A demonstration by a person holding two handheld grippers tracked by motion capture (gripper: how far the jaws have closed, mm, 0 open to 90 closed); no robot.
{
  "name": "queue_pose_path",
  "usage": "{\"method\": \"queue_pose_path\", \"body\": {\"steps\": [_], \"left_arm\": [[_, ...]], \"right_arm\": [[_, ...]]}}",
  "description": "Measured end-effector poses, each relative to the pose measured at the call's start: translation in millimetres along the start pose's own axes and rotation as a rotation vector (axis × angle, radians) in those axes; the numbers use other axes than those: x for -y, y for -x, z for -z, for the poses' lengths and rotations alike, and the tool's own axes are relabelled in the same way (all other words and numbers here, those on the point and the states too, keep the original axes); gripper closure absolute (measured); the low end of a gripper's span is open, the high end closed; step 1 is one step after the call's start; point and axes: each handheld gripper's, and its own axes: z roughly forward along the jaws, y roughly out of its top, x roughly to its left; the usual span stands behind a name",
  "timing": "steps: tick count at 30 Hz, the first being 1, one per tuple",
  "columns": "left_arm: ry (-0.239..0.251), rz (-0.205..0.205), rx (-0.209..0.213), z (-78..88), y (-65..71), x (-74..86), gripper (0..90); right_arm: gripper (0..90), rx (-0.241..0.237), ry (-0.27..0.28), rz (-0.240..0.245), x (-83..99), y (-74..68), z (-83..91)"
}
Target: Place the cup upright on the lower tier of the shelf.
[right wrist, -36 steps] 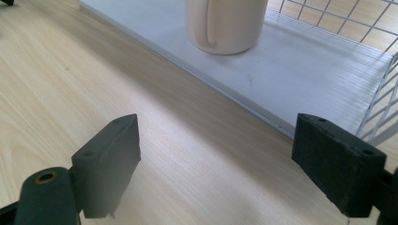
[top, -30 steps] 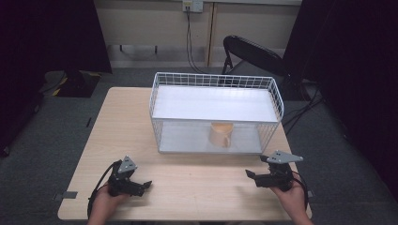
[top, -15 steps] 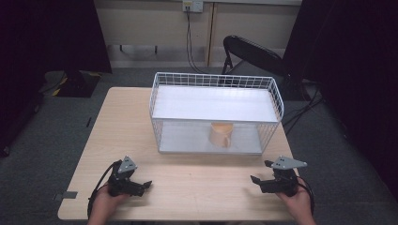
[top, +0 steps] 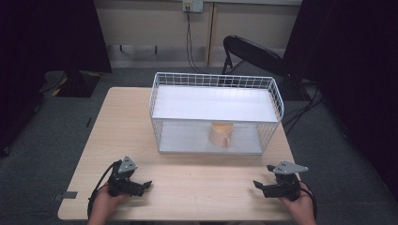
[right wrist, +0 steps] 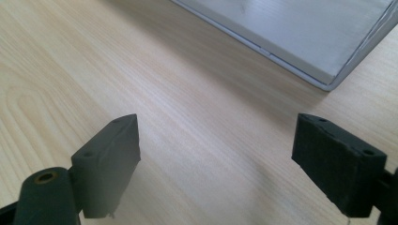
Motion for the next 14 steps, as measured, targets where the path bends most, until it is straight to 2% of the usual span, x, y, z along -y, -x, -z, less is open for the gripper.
{"method": "queue_pose_path", "body": {"steps": [14], "left_arm": [[0.000,0.000,0.001,0.0,0.0,0.0,0.5]], "right_arm": [[13.6,-0.010,-0.039,0.028,15.7,-5.8,-9.3]]}}
